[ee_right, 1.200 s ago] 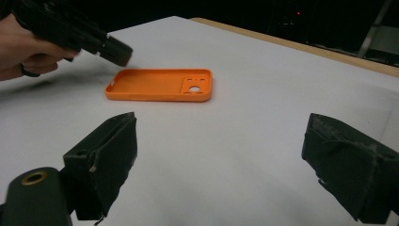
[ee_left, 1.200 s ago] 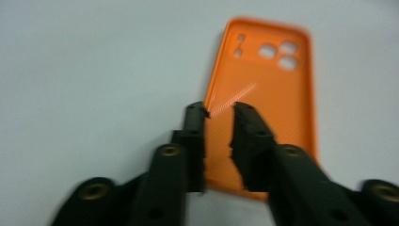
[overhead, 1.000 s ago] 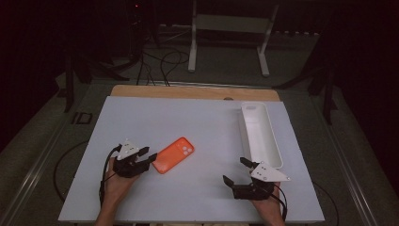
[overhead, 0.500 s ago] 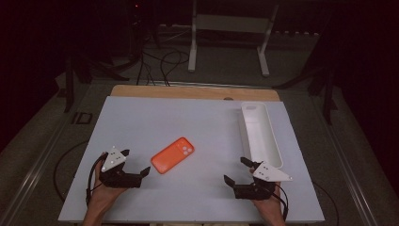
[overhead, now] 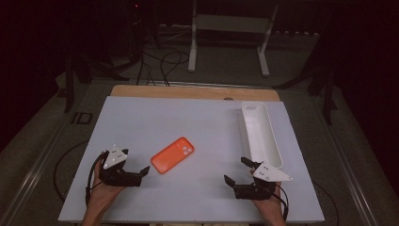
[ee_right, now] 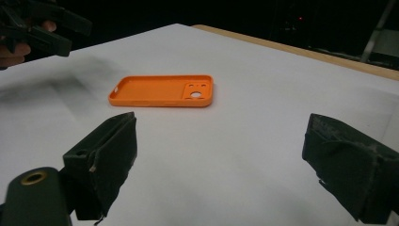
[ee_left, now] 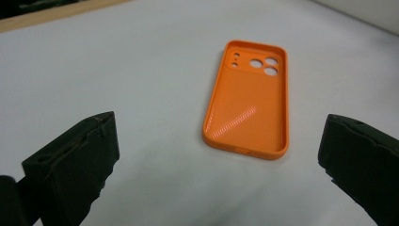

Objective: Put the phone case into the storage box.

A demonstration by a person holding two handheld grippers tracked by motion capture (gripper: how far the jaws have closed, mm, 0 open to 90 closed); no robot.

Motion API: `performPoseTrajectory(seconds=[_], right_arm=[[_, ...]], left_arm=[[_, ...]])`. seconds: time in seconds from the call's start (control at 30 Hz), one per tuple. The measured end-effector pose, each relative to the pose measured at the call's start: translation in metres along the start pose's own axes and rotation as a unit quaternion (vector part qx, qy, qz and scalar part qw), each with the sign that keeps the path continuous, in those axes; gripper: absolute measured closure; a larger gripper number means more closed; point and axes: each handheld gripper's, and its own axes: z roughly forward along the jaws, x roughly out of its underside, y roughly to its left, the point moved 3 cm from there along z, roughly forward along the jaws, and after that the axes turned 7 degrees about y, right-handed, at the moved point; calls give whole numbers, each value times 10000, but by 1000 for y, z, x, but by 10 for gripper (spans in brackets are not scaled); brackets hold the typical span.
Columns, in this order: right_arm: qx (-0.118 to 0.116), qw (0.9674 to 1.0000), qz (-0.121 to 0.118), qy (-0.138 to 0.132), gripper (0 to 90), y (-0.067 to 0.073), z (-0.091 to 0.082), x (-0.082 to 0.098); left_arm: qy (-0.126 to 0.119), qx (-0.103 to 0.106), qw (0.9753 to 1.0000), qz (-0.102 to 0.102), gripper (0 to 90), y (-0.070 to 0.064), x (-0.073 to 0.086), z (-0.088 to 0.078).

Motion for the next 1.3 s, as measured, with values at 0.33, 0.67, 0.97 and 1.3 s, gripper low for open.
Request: performPoseTrajectory(seconds=[0.33, 0.67, 0.97, 1.3], right_arm=[[17, 10000, -1, -7, 107, 0, -1, -1], [12, 10000, -6, -6, 107, 0, -1, -1], [11, 10000, -10, 0, 108, 0, 0, -1], [8, 10000, -6, 3, 108, 0, -1, -1]], left_arm=[[603, 108, 9981, 102, 0, 1, -10, 18], [951, 198, 9950, 238, 0, 0, -17, 35], [1125, 238, 9927, 363, 0, -2, -21, 48], [1200, 309, 9912, 461, 0, -5, -26, 61]])
